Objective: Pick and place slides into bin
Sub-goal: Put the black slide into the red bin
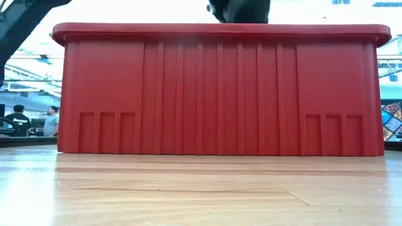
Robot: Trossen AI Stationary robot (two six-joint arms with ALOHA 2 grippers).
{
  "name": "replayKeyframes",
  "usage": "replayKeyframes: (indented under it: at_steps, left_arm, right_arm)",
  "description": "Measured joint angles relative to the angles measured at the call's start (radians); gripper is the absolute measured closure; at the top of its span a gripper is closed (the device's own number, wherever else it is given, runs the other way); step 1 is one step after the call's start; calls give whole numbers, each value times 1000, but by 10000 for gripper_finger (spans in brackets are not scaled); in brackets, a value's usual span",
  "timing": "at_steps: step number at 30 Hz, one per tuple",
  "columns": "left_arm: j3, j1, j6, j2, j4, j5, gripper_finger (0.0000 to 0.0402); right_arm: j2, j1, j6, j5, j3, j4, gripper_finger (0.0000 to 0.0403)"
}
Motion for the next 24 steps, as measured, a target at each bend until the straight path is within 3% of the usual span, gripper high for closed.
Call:
replayKeyframes:
  at_steps: [12,24]
  left_arm:
    - [0,100,-9,171,66,-2,401]
    - [-14,113,-84,217,22,-9,400]
  right_arm:
    - [1,0,-1,1,0,-1,261]
    - [1,0,-28,-1,0,-4,261]
